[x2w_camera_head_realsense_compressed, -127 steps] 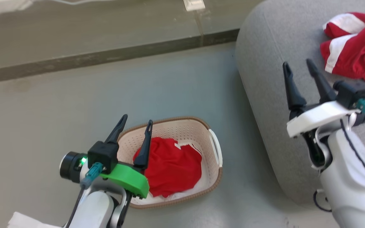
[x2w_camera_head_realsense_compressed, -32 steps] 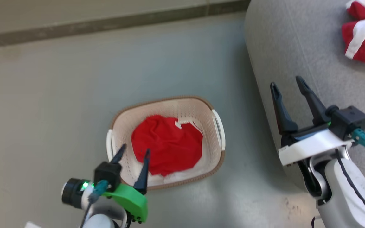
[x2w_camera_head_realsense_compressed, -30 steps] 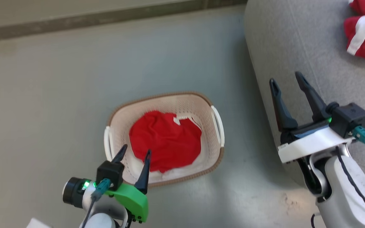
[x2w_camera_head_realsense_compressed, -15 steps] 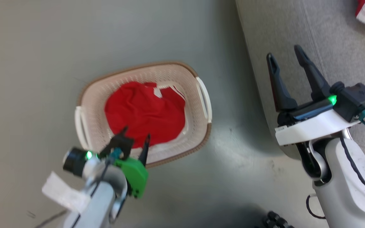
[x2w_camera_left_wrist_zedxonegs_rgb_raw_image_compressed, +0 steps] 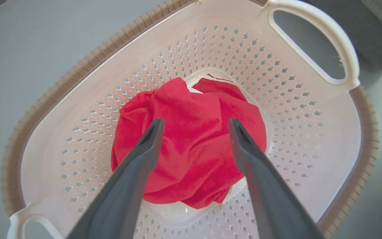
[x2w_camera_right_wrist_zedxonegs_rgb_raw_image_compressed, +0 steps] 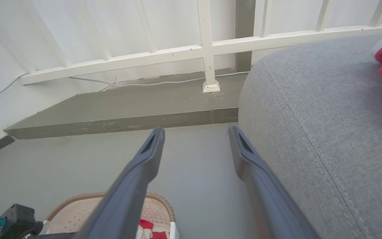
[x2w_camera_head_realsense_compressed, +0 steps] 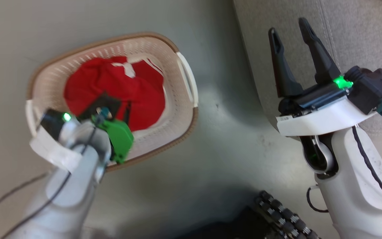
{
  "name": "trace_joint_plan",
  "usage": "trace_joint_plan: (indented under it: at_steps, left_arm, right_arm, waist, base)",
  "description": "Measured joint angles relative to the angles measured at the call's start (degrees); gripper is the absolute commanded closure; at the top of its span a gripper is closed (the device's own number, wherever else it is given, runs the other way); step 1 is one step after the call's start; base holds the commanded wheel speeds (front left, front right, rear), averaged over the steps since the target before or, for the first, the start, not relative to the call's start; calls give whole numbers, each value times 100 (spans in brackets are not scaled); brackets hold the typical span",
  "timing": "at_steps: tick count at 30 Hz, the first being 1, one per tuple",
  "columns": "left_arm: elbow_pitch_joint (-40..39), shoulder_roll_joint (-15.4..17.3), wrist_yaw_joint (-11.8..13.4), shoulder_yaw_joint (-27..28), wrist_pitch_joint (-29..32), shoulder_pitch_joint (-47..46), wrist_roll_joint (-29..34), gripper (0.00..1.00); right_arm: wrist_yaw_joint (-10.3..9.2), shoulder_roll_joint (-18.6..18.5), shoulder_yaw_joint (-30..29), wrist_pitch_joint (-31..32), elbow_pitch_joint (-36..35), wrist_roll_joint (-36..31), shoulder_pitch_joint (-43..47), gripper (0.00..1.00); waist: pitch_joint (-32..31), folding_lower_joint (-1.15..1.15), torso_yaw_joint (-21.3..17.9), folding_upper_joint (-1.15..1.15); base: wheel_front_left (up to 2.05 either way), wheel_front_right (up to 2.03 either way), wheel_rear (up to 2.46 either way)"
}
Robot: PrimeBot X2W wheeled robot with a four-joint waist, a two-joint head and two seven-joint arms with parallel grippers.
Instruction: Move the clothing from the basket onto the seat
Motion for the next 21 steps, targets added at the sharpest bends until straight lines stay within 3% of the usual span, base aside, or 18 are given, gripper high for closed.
trace_joint_plan:
  at_steps: [11, 21]
  left_arm:
    - [700, 328, -110, 20, 145, -788, 208, 0]
    - [1395, 322, -156, -19, 301, -1050, 313, 0]
  right_arm:
    - [51, 121, 167, -213, 216, 124, -377, 0]
    - [51, 149, 203, -304, 476, 156, -446, 0]
  waist:
    - [773, 0, -522, 0]
    - [1077, 0, -857, 0]
  base:
    - [0, 0, 0]
    - [0, 0, 0]
